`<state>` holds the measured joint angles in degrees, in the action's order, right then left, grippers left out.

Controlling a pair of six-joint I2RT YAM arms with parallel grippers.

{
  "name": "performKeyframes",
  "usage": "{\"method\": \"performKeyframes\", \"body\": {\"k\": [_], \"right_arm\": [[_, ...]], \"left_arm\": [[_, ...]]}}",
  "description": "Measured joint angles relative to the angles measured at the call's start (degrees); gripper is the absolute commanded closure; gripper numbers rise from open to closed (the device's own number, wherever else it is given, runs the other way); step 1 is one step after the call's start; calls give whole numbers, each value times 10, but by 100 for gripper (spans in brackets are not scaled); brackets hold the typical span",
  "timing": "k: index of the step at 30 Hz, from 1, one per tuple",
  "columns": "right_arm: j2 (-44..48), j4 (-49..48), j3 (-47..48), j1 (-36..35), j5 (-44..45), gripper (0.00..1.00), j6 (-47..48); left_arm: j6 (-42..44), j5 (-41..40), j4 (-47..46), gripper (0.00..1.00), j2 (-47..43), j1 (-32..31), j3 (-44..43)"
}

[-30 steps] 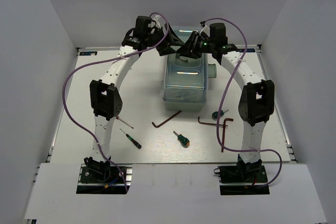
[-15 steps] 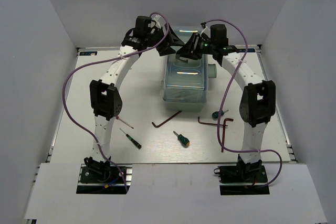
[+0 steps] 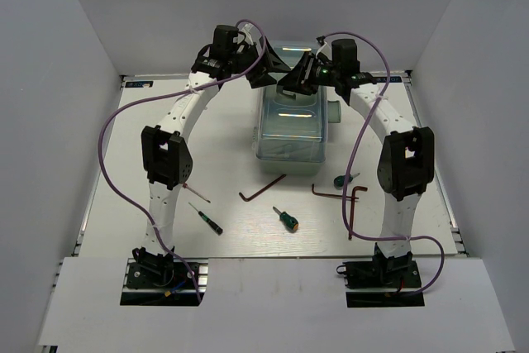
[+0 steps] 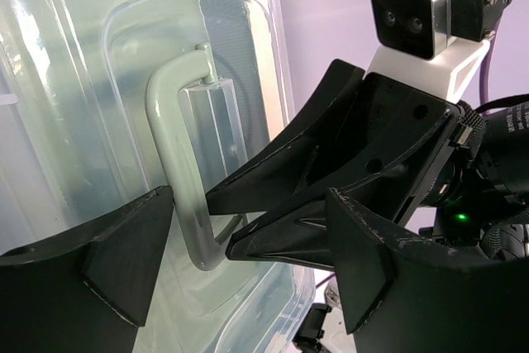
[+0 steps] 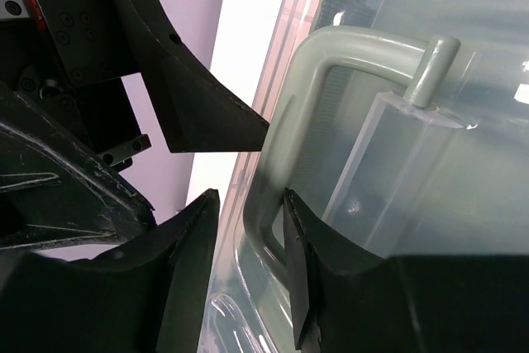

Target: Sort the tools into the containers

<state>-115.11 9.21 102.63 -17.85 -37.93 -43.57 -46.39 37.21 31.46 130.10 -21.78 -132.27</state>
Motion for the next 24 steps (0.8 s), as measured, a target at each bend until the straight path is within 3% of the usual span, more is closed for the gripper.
{"method": "performKeyframes", "body": {"k": [18, 24], "right_arm": [[1, -50, -19, 8, -31, 59, -47], [1, -40, -20, 10, -35, 47, -35]], "left_arm": [[-4, 25, -7, 15, 6, -3, 3], [-4, 33, -6, 15, 7, -2, 3]]}}
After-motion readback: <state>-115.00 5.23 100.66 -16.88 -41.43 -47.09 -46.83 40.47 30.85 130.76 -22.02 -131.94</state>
